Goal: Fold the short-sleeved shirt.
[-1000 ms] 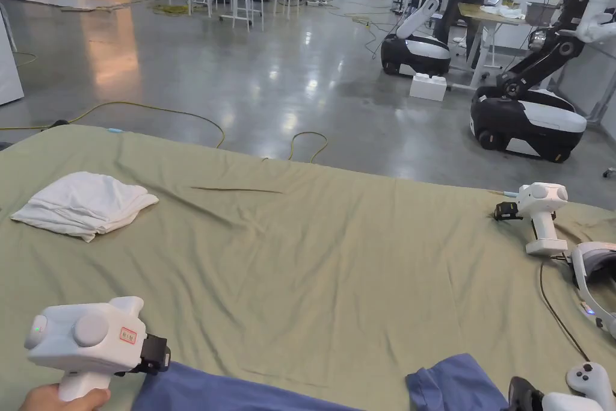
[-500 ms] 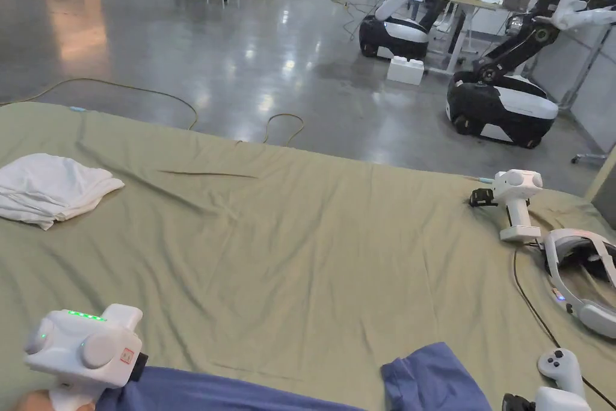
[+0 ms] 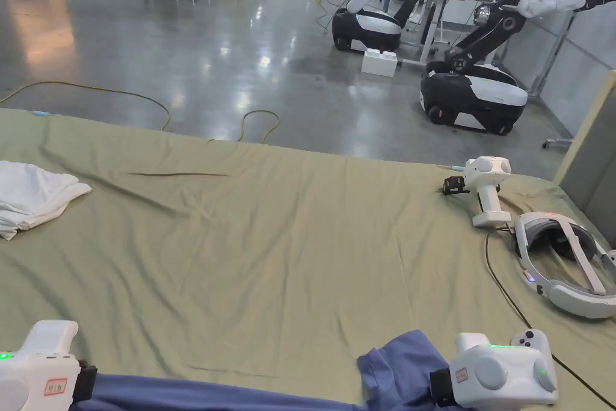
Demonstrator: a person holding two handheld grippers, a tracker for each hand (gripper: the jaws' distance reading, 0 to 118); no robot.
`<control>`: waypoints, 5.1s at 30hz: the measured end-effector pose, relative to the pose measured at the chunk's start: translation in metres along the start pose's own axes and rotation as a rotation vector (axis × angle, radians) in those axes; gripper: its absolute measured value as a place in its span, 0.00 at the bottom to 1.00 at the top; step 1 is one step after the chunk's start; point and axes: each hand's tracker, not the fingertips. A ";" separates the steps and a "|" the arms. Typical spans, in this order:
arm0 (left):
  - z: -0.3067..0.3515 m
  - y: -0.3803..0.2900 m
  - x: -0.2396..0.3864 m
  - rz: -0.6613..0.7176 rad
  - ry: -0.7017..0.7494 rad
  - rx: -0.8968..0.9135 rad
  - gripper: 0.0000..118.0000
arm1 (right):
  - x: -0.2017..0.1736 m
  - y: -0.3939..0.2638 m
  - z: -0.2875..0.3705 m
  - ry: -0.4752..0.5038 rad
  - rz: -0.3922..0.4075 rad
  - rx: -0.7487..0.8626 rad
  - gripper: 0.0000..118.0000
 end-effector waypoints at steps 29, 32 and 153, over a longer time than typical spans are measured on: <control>0.127 -0.054 -0.011 0.031 -0.085 0.158 0.05 | 0.005 -0.126 0.210 0.003 0.076 0.339 0.01; 0.138 -0.072 -0.010 0.019 -0.088 0.151 0.05 | 0.006 -0.153 0.218 -0.008 0.096 0.319 0.01; 0.154 -0.104 -0.155 0.388 -0.405 -0.005 0.11 | -0.146 -0.160 0.249 0.003 0.035 0.902 0.00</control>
